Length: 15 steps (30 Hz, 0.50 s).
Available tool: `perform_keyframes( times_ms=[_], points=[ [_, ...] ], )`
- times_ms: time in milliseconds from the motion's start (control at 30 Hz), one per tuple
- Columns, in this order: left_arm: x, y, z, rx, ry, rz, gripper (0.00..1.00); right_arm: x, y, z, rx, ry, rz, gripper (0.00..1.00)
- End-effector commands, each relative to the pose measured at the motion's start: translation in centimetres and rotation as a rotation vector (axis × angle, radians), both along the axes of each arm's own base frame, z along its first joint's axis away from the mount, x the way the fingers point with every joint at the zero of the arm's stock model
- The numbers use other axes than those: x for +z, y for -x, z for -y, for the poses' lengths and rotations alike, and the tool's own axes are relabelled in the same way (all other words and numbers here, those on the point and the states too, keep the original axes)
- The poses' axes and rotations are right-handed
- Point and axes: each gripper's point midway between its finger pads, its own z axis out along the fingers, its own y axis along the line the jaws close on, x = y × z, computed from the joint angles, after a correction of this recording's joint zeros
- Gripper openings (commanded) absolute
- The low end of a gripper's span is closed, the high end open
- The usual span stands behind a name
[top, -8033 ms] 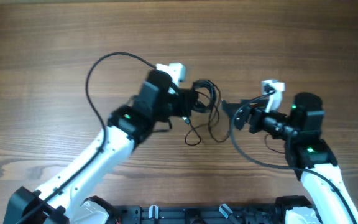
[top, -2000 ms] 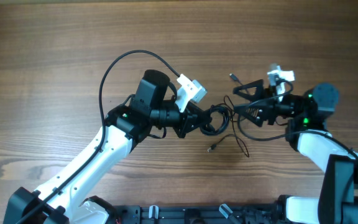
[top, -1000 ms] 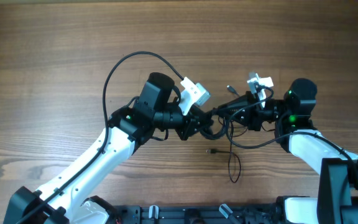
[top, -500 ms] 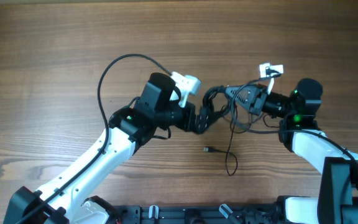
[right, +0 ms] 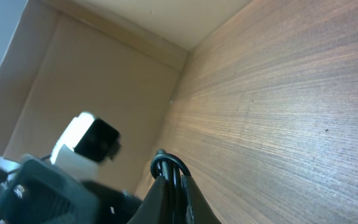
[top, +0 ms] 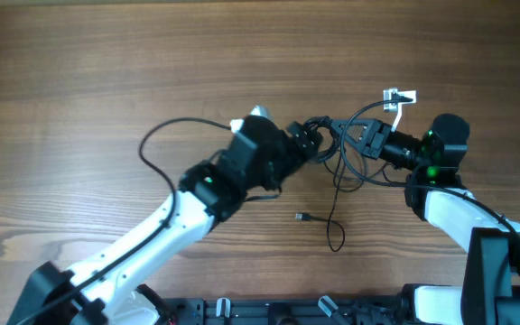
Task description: Untangle cables
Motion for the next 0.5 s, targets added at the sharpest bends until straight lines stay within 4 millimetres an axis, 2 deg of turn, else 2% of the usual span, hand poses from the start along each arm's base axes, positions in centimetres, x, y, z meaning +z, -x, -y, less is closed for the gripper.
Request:
perform_keyframes(
  times_ms=[0,67,133,267,467],
  points=[
    [-3.3,0.6,1.1,0.147,0.031,-0.203,0.86,0.3,-0.3,0.1,-0.014,-0.017,-0.023,0.04],
    [-4.7,0.9,1.5,0.202,0.049,-0.286,0.85,0.3,-0.2,0.1,-0.014,-0.017,-0.023,0.04],
    [-5.4,0.9,1.9,0.234,0.066,-0.325,0.78,0.3,-0.2,0.1,-0.015,-0.020,-0.029,0.04],
    [-4.9,-0.4,3.1,0.241,0.126,-0.287,0.73,0.3,-0.2,0.1,-0.016,-0.025,-0.040,0.04],
    [-4.6,-1.7,2.5,0.307,0.127,-0.235,0.72,0.2,-0.2,0.1,-0.017,-0.034,-0.063,0.04]
  ],
)
